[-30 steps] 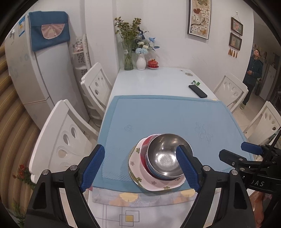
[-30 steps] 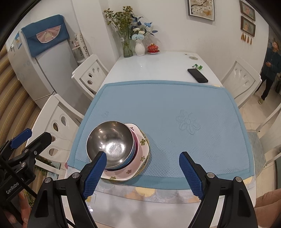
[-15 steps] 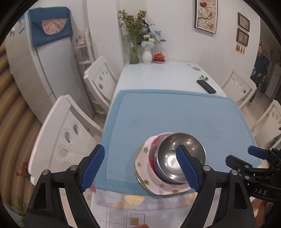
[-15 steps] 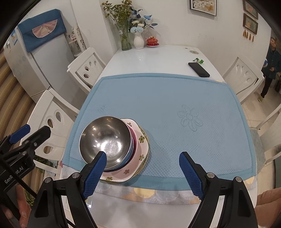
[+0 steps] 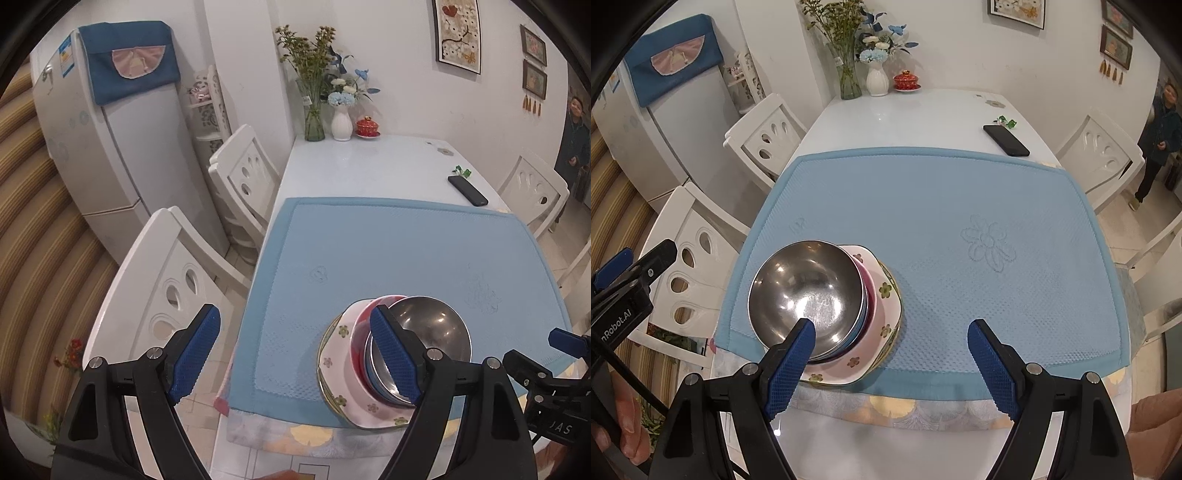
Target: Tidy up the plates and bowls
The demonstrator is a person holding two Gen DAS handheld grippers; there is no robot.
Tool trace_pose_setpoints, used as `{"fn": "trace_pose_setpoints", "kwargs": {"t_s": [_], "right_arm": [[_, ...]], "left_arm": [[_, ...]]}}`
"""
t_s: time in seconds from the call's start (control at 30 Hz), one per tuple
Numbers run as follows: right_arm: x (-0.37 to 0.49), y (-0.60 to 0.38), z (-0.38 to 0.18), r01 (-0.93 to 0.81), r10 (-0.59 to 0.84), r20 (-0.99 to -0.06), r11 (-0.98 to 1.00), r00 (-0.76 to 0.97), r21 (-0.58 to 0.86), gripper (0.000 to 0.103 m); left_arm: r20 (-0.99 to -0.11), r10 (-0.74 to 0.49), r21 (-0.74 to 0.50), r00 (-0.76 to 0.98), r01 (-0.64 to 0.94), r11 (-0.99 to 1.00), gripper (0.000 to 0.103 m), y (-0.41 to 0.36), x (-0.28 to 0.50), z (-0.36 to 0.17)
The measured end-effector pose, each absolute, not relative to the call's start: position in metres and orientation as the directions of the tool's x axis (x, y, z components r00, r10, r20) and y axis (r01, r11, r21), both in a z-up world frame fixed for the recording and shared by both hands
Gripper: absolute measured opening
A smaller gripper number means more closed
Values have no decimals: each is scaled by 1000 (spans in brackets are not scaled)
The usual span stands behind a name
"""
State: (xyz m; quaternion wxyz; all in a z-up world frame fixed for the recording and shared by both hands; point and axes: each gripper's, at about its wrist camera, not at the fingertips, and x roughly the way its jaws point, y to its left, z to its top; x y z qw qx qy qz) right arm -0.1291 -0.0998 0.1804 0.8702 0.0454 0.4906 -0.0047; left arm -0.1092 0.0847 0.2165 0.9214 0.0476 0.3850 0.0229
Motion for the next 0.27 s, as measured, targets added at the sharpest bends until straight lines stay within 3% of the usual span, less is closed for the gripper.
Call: {"fn": "trace_pose_setpoints", "kwargs": {"t_s": [0.27], "right_arm": [[-123,-95,177,56,31,-857,996,514,69,83]], "left_arm": [[-709,70,99,702,1,995,82,91,-98,212]]}}
